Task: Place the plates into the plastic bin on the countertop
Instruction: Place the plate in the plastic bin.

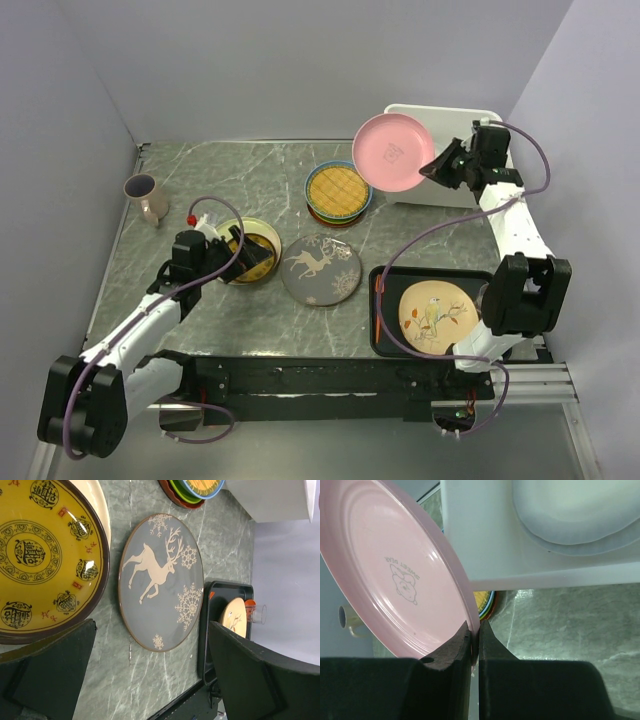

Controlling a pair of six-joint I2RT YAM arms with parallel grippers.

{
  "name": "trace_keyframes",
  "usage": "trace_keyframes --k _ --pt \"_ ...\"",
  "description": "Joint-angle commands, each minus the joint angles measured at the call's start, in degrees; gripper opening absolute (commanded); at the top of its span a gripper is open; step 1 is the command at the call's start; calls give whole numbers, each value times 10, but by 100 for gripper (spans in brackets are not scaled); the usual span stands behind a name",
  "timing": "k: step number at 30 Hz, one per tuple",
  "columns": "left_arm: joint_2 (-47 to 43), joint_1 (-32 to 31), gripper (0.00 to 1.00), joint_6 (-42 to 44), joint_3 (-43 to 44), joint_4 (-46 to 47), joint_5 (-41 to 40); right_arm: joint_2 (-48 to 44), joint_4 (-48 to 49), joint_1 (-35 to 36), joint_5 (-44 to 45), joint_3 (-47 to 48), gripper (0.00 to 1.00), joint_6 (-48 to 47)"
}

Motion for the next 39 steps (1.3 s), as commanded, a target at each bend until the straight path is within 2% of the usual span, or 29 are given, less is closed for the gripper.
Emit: trace_keyframes --k 1,13,39 --pt "8 3 99 11 11 27 18 -3 28 -21 -20 35 0 13" --pt "15 3 99 28 17 22 20 30 26 -58 -27 80 0 34" --pt "2 3 99 39 14 13 21 122 25 -89 12 188 0 69"
